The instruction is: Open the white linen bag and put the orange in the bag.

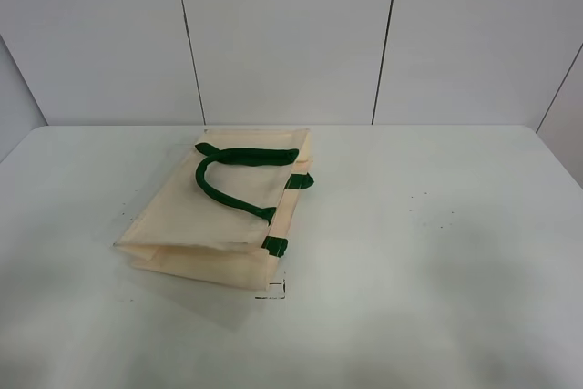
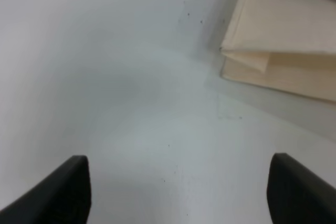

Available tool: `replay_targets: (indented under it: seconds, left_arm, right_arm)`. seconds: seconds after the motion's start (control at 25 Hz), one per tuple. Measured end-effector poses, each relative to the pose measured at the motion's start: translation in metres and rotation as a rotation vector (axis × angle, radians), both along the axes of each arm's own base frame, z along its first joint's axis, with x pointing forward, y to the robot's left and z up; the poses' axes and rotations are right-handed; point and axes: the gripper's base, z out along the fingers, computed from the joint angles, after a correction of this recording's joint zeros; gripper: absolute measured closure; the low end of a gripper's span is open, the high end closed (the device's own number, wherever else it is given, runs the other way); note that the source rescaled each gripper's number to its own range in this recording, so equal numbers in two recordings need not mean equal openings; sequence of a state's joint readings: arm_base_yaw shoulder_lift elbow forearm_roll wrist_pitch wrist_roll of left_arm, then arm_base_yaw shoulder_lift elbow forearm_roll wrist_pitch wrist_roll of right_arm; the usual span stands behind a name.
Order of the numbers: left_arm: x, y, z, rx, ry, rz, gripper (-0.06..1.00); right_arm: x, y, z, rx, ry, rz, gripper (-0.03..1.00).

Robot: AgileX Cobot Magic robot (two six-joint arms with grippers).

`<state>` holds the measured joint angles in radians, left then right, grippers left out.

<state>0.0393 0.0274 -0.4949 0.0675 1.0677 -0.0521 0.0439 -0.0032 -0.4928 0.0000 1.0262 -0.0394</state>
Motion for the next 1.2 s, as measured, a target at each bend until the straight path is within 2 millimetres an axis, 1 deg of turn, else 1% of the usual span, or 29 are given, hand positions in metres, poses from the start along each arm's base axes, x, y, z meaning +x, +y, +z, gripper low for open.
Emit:
replay_targets:
  seconds: [0.44,0.68,1.2]
  left_arm:
    - [-0.0047,-0.0001,-0.0003,0.001,-0.033,-0.01,0.08]
    - [-0.0045,0.0003,-0.0003,0.001,-0.033,-0.04,0.08]
    - [-0.0045,0.0003,-0.0003,0.001,-0.033,-0.04,0.08]
  right_arm:
    - [0.0,0.0,0.0,0.0,0.0,0.0,-0.03]
    - [0.0,0.0,0.0,0.0,0.0,0.0,-0.03]
    - [0.0,0.0,0.0,0.0,0.0,0.0,-0.03]
